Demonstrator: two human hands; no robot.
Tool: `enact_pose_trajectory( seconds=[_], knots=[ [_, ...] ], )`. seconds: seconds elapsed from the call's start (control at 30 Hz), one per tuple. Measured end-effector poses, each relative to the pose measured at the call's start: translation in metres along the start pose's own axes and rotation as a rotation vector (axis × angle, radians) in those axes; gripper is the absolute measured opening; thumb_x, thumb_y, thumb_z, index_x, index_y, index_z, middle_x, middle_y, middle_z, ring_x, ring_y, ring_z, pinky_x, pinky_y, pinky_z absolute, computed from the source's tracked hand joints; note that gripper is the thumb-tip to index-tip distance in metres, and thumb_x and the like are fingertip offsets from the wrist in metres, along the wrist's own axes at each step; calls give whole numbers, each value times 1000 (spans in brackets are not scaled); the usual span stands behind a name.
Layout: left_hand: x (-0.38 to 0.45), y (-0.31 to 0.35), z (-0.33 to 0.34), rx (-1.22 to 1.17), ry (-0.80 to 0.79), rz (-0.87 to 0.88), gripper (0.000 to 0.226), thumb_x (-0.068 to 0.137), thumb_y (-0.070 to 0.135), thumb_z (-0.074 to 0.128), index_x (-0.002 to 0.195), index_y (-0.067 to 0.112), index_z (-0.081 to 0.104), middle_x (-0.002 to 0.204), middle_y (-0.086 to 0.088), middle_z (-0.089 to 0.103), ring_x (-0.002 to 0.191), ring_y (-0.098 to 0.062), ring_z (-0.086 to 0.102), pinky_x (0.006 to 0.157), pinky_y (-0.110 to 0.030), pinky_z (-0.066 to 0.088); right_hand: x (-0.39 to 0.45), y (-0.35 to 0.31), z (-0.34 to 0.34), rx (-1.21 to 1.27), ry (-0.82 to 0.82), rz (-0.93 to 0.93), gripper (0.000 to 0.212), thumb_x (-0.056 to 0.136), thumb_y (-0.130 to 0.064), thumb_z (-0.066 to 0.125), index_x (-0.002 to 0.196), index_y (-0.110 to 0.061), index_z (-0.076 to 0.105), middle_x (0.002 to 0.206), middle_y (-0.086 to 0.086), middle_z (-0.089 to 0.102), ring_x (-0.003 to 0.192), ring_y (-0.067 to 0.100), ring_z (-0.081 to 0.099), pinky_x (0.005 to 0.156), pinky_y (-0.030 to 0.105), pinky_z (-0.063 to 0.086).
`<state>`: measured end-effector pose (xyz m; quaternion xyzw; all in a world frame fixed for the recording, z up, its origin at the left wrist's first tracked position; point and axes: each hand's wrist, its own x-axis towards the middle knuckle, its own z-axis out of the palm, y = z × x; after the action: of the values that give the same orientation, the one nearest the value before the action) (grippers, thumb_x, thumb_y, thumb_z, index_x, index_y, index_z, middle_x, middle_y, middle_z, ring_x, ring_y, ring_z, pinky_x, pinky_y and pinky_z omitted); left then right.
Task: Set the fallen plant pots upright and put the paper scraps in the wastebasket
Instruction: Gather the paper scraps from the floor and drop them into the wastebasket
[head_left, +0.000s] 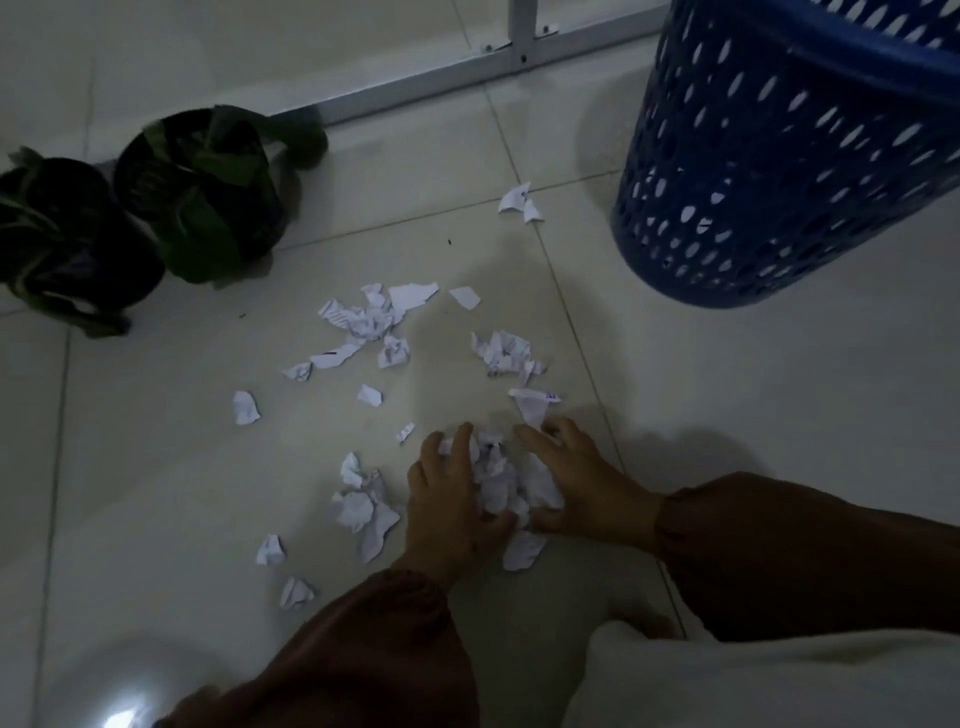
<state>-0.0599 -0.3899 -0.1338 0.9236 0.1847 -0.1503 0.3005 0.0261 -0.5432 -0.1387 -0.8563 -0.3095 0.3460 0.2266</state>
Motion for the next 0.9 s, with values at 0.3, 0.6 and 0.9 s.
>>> enact_pose_trajectory(
  seconds=[0.3,0.6,0.9],
  knots=[
    [8,11,8,-345,13,118,67,75,5,56,135,1,27,132,-23,31,118,-32,42,102,-22,33,21,-23,5,67,24,-151,69,75,-12,65,136,-2,33,129,23,37,119,34,42,102,42,40],
    [29,13,-12,-491,176,137,46,78,-3,58,122,-6,43,112,-22,47,101,-18,42,83,7,23,42,-27,-18,168,58,-140,46,74,-5,68,118,-5,53,118,21,52,111,31,47,94,35,37],
    [62,46,-54,-488,286,265,41,74,-15,56,113,-7,50,109,-20,51,100,-21,43,81,2,29,56,-46,-74,137,223,-155,40,75,-2,67,114,-1,56,115,22,55,108,32,51,90,30,40]
  ],
)
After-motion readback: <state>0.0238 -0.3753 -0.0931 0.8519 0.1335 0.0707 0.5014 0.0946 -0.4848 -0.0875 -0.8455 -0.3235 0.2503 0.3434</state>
